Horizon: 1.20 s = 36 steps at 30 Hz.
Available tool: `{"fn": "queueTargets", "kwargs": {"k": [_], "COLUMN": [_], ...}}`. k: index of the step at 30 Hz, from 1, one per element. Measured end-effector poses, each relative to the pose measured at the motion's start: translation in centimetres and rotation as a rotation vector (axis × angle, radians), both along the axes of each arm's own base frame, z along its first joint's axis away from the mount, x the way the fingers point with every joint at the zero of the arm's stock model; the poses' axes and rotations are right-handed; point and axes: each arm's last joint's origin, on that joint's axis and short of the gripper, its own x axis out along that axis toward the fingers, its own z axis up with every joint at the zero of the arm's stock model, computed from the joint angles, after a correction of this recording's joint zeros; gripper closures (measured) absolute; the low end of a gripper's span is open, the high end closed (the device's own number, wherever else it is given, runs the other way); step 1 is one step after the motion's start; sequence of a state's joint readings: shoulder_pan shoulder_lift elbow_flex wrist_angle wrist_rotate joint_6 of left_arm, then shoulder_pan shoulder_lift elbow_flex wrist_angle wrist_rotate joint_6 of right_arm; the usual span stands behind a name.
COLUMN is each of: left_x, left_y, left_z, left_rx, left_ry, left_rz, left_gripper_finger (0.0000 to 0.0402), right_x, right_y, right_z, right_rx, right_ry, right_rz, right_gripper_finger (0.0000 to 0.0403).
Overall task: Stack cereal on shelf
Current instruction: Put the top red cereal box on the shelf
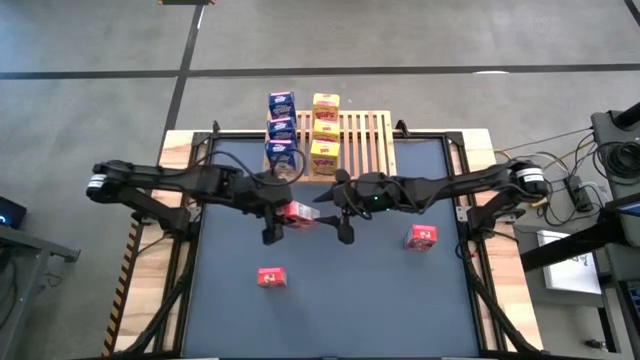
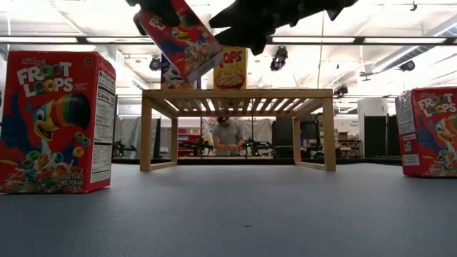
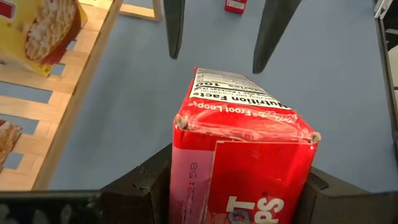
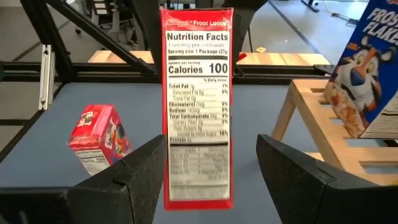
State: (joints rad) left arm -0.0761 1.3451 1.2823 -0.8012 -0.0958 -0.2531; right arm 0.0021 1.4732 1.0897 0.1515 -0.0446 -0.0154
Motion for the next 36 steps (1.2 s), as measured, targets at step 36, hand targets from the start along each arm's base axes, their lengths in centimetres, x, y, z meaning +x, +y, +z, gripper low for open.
{"fn": "queueTargets", "kwargs": {"k": [36], "left_x": [1.5], "left_y": [0.0], "left_z": [0.0], "left_rx": [0.058], "left_ry": [-0.087], "left_rz": [-0.019], "left_gripper_finger": [0.0219], "right_x": [0.4], "right_y": [0.1], "right_z": [-0.1], "right_rx": [0.075], "right_ry": [-0.021], "right_rz": [0.012], "right_gripper_finger": [0.0148]}}
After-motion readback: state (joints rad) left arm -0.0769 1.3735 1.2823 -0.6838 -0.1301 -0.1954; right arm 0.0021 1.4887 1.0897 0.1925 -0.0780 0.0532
